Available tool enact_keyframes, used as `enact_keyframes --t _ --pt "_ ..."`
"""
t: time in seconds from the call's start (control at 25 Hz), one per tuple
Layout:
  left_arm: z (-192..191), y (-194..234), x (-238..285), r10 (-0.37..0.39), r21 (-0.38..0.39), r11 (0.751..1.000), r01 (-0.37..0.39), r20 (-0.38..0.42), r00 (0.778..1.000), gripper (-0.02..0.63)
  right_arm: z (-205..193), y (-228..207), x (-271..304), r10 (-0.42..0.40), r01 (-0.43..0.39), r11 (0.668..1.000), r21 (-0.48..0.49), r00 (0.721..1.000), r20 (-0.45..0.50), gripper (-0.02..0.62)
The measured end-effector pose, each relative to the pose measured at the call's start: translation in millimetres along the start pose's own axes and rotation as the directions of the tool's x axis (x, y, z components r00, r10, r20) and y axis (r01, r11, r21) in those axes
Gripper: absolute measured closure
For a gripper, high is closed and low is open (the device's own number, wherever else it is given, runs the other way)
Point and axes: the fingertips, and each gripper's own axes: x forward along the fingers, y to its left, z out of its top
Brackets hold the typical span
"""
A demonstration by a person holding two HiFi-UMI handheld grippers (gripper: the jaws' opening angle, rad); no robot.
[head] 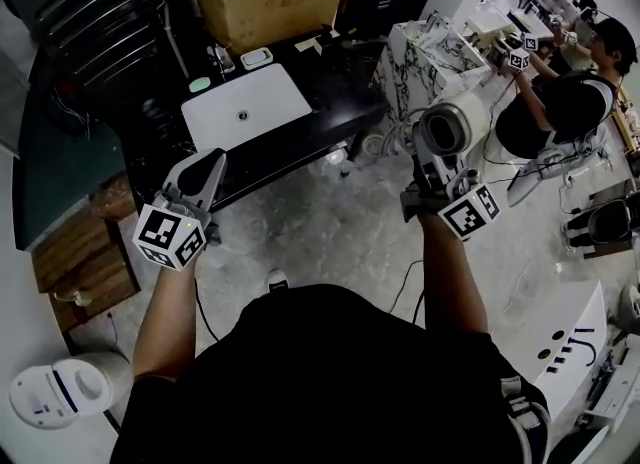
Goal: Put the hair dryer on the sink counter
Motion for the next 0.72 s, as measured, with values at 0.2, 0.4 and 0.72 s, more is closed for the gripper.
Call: enact_keyframes --t 0.2,0.4,0.72 --pt "2.0 30.7 2.9 -0.001 -0.009 1.000 0.001 -0.001 1.000 0.584 -6.6 0.4 28.2 -0.011 0.010 1.000 -0.005 1.000 -0.004 0.430" --pt "-0.3 56.2 1.7 -0.010 -0.021 1.000 0.010 0.001 1.000 0.584 -17.4 5.4 50.9 -0.026 0.026 0.999 -0.023 1.000 -0.014 0.430" --pt "-3.2 89.4 6.4 -0.027 -0.009 1.000 0.027 0.004 1.000 0.584 -38.6 9.1 74.7 -0.066 0.064 0.996 -0.062 0.997 -0.029 0.430"
